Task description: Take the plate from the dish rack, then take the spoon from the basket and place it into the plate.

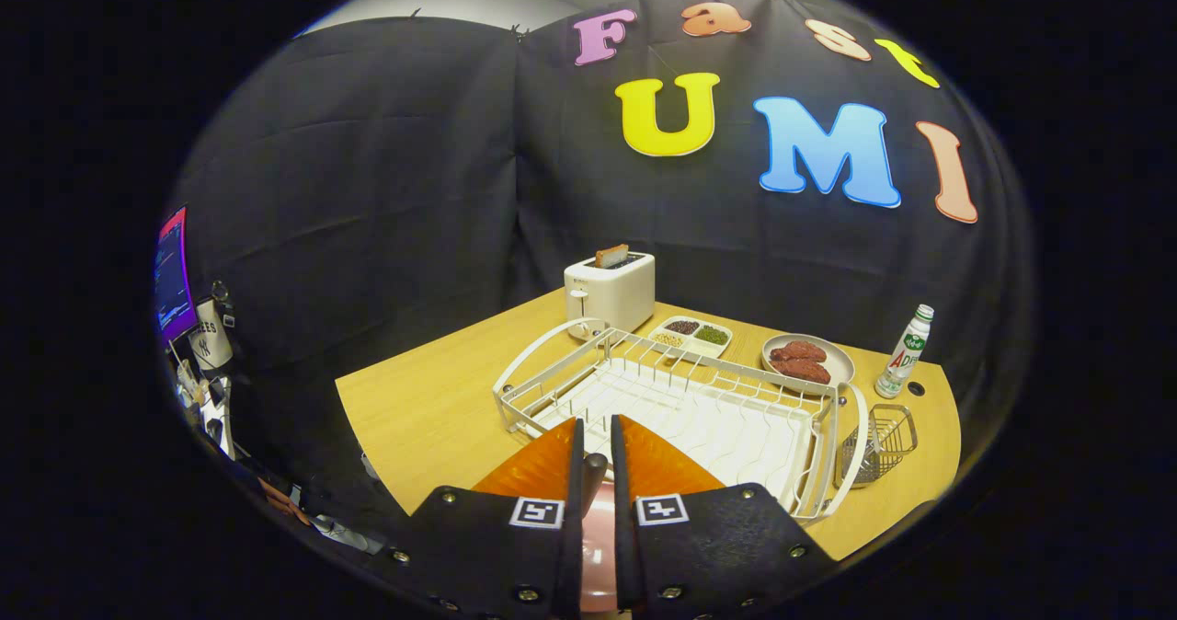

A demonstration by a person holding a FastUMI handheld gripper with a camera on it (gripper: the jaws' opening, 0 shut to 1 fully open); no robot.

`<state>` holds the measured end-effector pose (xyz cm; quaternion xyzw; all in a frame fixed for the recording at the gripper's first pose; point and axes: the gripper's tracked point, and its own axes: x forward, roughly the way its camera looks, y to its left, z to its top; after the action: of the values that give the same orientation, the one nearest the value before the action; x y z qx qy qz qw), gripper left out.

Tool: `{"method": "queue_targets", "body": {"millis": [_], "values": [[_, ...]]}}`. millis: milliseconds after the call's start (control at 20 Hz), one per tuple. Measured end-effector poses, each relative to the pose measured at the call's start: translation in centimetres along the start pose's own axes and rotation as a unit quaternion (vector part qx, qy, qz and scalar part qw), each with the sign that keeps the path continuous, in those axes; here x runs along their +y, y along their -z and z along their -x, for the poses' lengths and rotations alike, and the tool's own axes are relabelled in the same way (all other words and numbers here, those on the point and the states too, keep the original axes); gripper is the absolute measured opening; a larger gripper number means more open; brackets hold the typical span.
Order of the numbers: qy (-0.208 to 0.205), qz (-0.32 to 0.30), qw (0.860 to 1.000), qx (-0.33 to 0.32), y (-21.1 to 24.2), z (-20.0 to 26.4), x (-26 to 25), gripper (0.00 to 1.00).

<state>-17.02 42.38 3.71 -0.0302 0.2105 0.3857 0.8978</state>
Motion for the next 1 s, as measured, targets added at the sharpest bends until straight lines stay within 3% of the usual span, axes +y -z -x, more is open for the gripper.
{"method": "queue_targets", "body": {"millis": [650,1000], "values": [[0.022,0.004,1.0,-0.021,-2.0,0.1,-1.5,0.15],[0.085,0.004,0.991,-0.105,-9.4,1.4,-5.6,0.14]]}}
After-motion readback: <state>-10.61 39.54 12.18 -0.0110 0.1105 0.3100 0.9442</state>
